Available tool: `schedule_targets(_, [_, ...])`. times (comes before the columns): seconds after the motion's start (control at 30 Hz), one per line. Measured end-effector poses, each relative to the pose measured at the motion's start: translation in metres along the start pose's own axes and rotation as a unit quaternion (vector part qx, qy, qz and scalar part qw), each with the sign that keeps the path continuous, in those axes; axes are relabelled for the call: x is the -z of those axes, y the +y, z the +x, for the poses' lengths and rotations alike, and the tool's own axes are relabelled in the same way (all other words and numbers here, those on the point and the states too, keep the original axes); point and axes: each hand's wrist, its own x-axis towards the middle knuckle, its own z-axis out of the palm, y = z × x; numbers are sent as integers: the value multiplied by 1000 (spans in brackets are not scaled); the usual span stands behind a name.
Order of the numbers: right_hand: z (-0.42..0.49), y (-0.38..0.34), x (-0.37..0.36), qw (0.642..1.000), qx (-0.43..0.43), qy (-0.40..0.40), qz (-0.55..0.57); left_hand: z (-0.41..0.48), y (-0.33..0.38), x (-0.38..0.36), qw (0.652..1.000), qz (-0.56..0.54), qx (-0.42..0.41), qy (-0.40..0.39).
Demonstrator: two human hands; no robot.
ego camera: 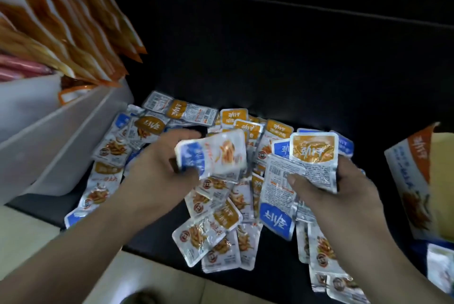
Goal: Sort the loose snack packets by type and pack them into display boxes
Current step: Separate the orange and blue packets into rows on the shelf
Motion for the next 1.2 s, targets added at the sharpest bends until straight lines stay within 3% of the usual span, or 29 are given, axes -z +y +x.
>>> schedule_targets(0.1, [0,2,-3,1000,-14,3,13,0,14,2,997,-57,34,-38])
schedule_targets(0.3, [-3,3,4,999,-29,3,25,1,17,-1,990,-126,66,-9])
schedule_targets(0.67, [-3,-5,30,995,-36,-5,96,9,61,-28,990,-26,82,-113])
schedule_targets(0.83, [9,-7,91,993,53,90,-54,25,87,-72,991,-14,86,-101])
schedule_targets(0.93, [10,-2,117,991,63,99,-58,34,95,-107,991,-1,84,-106])
schedule_targets(1.03, [7,10,126,993,58,94,-43,36,98,-139,985,-47,101,-129])
schedule_targets(1.2, [1,24,130,995,44,90,6,44,99,-170,980,-138,113,-84])
